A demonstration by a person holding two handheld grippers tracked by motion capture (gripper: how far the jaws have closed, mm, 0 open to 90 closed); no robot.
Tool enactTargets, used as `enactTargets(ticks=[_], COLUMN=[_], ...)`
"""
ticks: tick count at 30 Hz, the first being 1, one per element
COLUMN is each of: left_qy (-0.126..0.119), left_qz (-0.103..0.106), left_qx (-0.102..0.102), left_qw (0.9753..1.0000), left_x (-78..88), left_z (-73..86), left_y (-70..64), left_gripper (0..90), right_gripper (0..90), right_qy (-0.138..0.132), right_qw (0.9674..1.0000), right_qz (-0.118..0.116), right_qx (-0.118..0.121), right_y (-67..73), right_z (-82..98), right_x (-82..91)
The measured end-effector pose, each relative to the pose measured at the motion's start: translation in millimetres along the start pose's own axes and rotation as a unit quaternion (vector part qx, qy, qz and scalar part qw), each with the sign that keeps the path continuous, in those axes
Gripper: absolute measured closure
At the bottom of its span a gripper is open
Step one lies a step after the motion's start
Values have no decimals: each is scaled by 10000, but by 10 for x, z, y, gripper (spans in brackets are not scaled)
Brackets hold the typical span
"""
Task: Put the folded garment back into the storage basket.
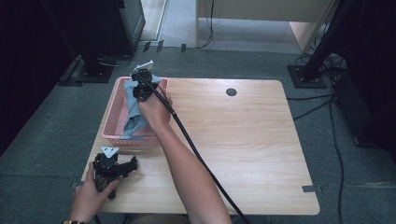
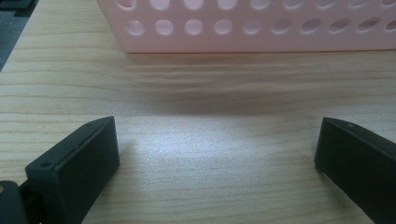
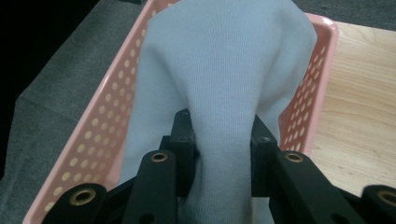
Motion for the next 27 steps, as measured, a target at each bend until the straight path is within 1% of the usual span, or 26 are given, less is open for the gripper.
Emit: enactTargets(ticks=[3,4,11,14,15,17,22,27], left_qy=[-2,-1,0,2,1,-2,3,-1], left_qz=[-1,-5,-6,-3,-2,-3,-2,-2], left_qx=[2,1,1,-2,-1,3,-2,3], left_qw=[10000,10000,10000,10000,10000,10000,10000,10000], left_x=[0,0,0,0,0,0,0,0], left_z=[0,0,0,0,0,0,1,0], left_y=[0,0,1,1,0,0,0,0], left_gripper=[0,0,0,0,0,0,0,0], right_gripper=[714,714,713,713,712,712,711,710], right_qy=[5,11,2,0,2,-1,-8,3], right_qw=[10000,10000,10000,9998,9995,9994,9995,9995], right_qz=[-18,-55,-51,-92,-176,-233,-220,-124], right_qx=[14,-26,-86,-150,-247,-263,-234,-284], right_y=[30,51,86,105,133,175,221,174], right_z=[-8,-18,-43,-57,-65,-69,-64,-61], right_x=[-10,-25,-94,-129,-146,-159,-203,-264])
Point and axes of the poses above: each handheld gripper's, and its own axes: x roughly backward along the jaws, z roughly out of its underside, y roughly to its left, the point moved 8 cm from there along -x, roughly forward along the jaws, and after that the axes turned 5 degrees about y, right-handed, at the moved point
